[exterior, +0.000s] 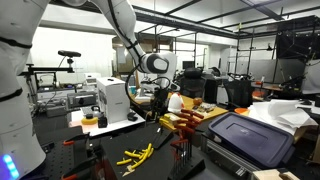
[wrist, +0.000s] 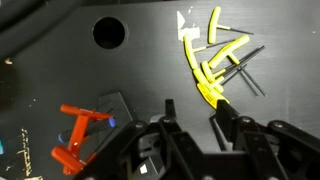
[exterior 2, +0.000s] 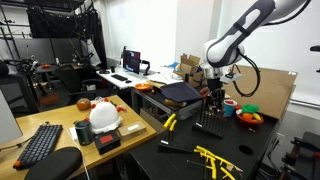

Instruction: Put the metal object with the yellow handle farthest from you on the table

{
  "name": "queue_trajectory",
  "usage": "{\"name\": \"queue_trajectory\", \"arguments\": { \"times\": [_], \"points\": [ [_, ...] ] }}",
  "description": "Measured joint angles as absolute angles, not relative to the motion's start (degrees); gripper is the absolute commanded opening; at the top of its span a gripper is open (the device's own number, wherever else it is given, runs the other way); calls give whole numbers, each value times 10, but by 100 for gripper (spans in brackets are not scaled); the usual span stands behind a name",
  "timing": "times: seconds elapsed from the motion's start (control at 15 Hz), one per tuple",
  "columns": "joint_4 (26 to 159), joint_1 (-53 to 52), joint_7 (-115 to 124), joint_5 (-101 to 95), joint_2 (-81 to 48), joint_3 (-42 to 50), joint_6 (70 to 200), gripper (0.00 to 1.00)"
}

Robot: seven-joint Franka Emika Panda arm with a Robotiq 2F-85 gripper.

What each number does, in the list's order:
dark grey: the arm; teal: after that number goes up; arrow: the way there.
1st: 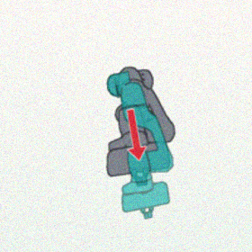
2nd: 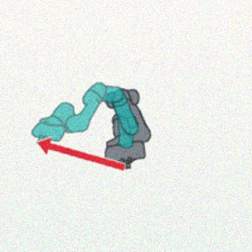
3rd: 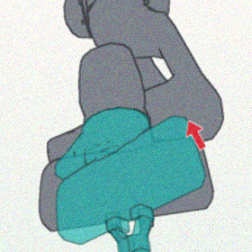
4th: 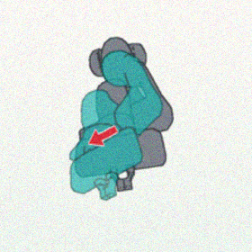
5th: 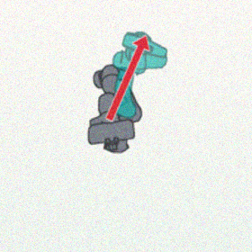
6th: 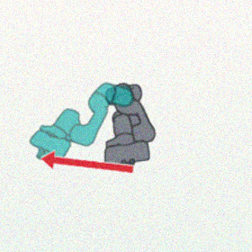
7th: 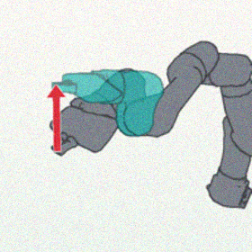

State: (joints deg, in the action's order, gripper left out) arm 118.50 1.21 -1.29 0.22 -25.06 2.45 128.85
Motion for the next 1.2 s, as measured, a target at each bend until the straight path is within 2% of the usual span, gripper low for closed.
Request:
{"name": "queue_trajectory", "arguments": {
  "times": [0.13,0.27,0.53,1.2],
  "points": [
    [1246,18,-31,0,-235,25,1374,95],
    [1297,26,-47,1,-219,24,1443,100],
    [1368,43,-78,17,-177,14,1507,100],
    [1410,54,-155,125,-63,-16,1469,100]
  ]
}}
